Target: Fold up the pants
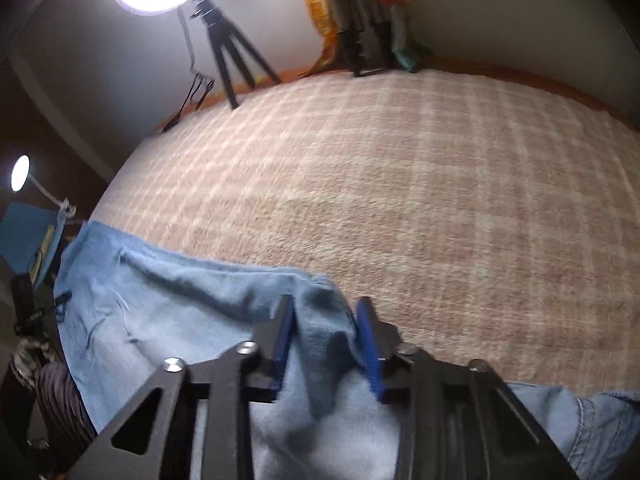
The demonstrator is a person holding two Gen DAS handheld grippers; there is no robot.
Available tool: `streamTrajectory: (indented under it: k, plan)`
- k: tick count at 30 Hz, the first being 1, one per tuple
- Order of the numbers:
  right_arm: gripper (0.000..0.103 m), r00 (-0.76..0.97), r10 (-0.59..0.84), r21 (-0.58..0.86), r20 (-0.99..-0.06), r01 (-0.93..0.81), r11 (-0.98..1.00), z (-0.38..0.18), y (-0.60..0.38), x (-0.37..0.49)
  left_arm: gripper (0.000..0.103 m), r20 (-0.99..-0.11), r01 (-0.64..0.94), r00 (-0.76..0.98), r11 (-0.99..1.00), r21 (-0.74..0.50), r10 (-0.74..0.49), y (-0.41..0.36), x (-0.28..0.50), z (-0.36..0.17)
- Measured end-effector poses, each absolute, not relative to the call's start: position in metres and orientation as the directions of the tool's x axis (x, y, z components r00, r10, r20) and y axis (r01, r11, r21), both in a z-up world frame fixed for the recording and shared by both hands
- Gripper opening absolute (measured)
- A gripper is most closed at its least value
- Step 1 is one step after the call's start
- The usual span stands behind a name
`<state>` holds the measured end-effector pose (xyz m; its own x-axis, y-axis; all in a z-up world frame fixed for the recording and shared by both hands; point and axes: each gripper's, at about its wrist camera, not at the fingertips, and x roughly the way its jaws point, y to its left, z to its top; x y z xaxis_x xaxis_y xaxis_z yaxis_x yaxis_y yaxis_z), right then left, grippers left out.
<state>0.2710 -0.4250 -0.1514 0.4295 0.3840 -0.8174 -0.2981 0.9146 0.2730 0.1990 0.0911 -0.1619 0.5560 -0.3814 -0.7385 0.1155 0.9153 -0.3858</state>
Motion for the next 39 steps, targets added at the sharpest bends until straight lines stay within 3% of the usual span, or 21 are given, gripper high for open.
streamTrajectory:
  k: [4, 11, 15, 18, 20, 21, 26, 30, 39]
  plan:
    - [0.008, 0.45, 0.324, 0.189, -0.832, -0.319, 0.929, -0.145, -0.416, 0.27, 0.033, -0.73, 0.121, 0.565, 0.914, -0.387, -0.384, 0.089, 0.197, -0.162]
    - [0.004, 0.48, 0.189, 0.023, -0.856, -0.331, 0.943, -0.144, -0.398, 0.285, 0.036, -0.714, 0.057, 0.584, 0.897, -0.438, -0.386, 0.099, 0.194, -0.16]
    - [0.004, 0.498, 0.182, 0.037, -0.848, -0.287, 0.957, -0.147, -0.401, 0.287, 0.037, -0.701, -0.02, 0.63, 0.895, -0.446, -0.335, 0.12, 0.183, -0.153]
    - [0.007, 0.51, 0.148, -0.004, -0.848, -0.284, 0.959, -0.144, -0.394, 0.284, 0.037, -0.691, -0.057, 0.651, 0.887, -0.459, -0.315, 0.135, 0.175, -0.149]
    - [0.019, 0.527, 0.114, -0.033, -0.842, -0.262, 0.964, -0.136, -0.389, 0.282, 0.04, -0.689, -0.073, 0.664, 0.893, -0.444, -0.288, 0.144, 0.172, -0.145]
    - [0.033, 0.539, 0.11, -0.038, -0.835, -0.256, 0.966, -0.131, -0.387, 0.281, 0.043, -0.69, -0.082, 0.671, 0.897, -0.434, -0.273, 0.147, 0.17, -0.143]
    - [0.034, 0.571, 0.268, -0.002, -0.776, -0.426, 0.905, -0.098, -0.343, 0.266, 0.043, -0.678, -0.129, 0.696, 0.887, -0.444, -0.238, 0.165, 0.165, -0.139]
    - [0.035, 0.458, 0.404, 0.03, -0.792, -0.632, 0.775, -0.098, -0.279, 0.261, 0.052, -0.672, -0.165, 0.703, 0.866, -0.472, -0.232, 0.177, 0.159, -0.141]
    - [0.035, 0.296, 0.447, 0.029, -0.844, -0.808, 0.589, -0.13, -0.178, 0.26, 0.052, -0.68, -0.238, 0.702, 0.83, -0.505, -0.212, 0.202, 0.14, -0.147]
